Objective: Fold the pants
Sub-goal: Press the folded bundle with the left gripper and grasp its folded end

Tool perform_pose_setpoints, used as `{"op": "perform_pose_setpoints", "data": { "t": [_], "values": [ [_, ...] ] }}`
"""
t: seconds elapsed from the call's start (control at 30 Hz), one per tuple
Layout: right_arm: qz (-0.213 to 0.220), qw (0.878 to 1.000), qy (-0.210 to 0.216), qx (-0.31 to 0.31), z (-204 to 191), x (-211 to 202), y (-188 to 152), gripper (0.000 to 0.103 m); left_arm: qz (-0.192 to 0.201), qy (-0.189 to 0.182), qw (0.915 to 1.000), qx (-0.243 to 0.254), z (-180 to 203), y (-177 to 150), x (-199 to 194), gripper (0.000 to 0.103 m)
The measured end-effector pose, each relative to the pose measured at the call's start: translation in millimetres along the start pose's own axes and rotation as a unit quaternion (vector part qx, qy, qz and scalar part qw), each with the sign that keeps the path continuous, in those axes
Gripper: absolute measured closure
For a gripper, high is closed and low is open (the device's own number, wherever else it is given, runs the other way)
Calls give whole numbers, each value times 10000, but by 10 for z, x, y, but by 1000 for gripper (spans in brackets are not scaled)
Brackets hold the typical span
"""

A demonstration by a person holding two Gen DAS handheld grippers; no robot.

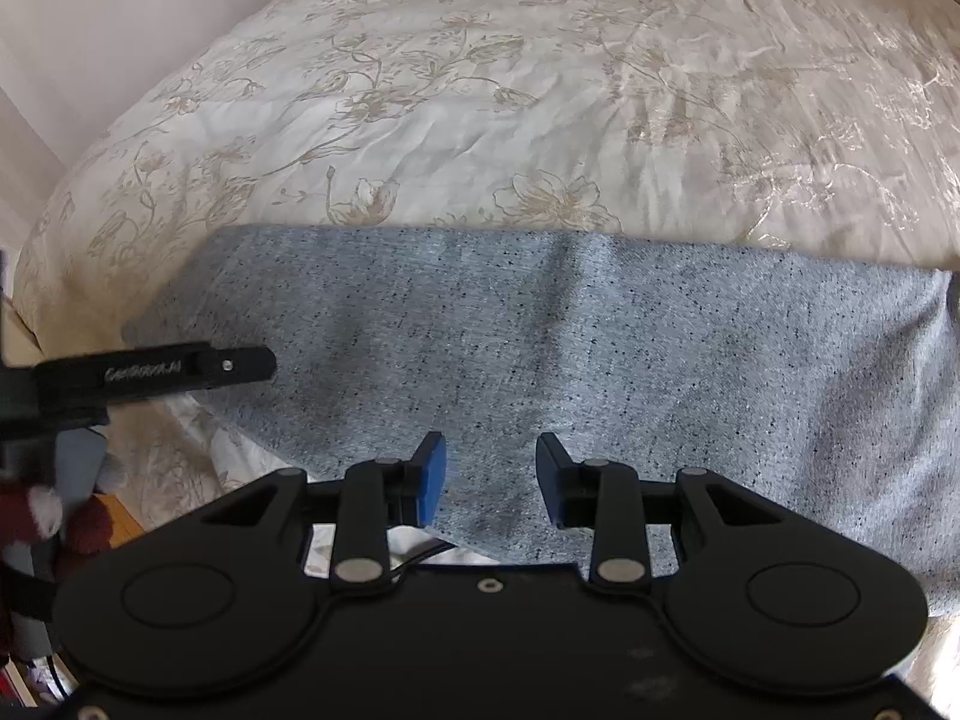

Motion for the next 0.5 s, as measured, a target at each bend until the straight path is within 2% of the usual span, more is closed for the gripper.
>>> {"op": "perform_pose_setpoints", "data": {
  "t": [0.07,0.13,0.23,0.37,0.5],
  "values": [
    [-19,10000,-12,-54,-18,-5,8,67,258,240,9975,618,131,-14,-62,22],
    [-39,9999,-23,-112,-38,-7,22,67,188,307,9955,871,170,-29,-11,22],
    [-60,9998,-40,-197,-66,-9,44,67,-99,204,9985,489,48,14,127,22],
    [-96,9995,-59,-284,-82,-5,66,67,-171,4,9997,-169,-131,121,200,21],
    [-128,9996,-75,-256,-74,28,81,66,-266,-136,9989,-371,-134,291,288,21]
  ]
}}
Point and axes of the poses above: each gripper's, at about its wrist camera, not at the fingertips, and x roughly the way its jaws point, z to its right, y to its top, the point moved 4 cm from there along x, roughly the way its jaws point, and after that the axes turned 7 degrees about -z, right-handed, at the moved point
